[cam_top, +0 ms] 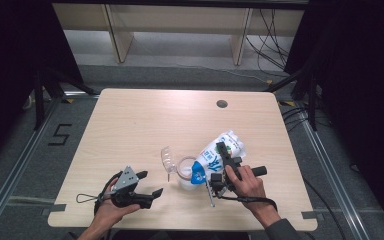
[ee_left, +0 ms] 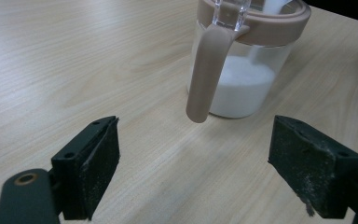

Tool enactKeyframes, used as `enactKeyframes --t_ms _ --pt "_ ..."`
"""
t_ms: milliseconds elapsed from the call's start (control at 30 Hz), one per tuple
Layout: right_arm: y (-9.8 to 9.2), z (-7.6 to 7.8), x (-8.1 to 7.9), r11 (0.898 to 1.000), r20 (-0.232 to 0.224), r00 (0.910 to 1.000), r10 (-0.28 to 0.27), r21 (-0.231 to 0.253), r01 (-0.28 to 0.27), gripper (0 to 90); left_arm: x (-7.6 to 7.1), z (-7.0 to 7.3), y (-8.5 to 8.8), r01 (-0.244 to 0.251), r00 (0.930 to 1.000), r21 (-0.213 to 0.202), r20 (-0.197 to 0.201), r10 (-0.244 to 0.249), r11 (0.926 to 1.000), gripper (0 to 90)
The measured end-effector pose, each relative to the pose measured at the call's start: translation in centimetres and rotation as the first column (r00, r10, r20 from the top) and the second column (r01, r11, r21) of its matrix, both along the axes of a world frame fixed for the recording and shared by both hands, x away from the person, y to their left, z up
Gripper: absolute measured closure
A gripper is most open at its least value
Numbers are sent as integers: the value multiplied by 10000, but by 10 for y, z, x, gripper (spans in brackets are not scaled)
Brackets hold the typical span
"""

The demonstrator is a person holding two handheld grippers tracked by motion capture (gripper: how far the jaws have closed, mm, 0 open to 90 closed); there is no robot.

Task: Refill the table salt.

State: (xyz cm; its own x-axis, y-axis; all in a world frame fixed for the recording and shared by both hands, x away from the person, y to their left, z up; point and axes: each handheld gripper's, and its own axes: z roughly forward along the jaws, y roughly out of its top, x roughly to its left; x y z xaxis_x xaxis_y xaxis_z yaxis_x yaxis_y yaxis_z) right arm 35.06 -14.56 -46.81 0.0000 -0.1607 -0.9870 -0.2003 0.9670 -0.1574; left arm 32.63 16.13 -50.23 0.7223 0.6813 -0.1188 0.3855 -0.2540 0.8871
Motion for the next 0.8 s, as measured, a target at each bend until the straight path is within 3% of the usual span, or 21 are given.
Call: enactKeyframes --t_ms 67,267,333,467,533,600,667,700,733,800 --pt "-1 -4 -1 9987 -181 9996 -233 456 241 718 0 0 0 1 10000 6 6 -1 10000 159" --pt "-1 -2 0 9998 -40 10000 -21 205 22 720 0 0 0 -10 10000 5 7 10 10000 158" --pt "-1 -2 -1 9996 -121 9998 -186 195 189 721 0 0 0 -33 10000 -39 -5 33 10000 158" --pt "-2 -5 -1 9977 -206 9995 -250 620 263 721 0 0 0 -11 10000 13 2 11 10000 159" --pt "0 0 0 10000 -22 10000 -62 39 62 722 0 0 0 -23 10000 4 0 23 10000 158" --pt "-2 -6 -1 9969 -224 9993 -306 724 322 723 0 0 0 -22 10000 5 -3 22 10000 158" --pt "-2 -5 -1 9970 -237 9992 -308 698 324 723 0 0 0 -36 10000 -36 -4 36 10000 158" --pt "-2 -3 -1 9990 -157 9997 -203 386 209 724 0 0 0 -39 10000 -49 -2 39 10000 158" --pt "-2 -5 -1 9971 -234 9993 -296 701 311 724 0 0 0 -37 10000 -43 -3 37 10000 158" --pt "-2 -5 -1 9970 -233 9992 -312 703 328 724 0 0 0 -22 10000 8 -1 22 10000 158"
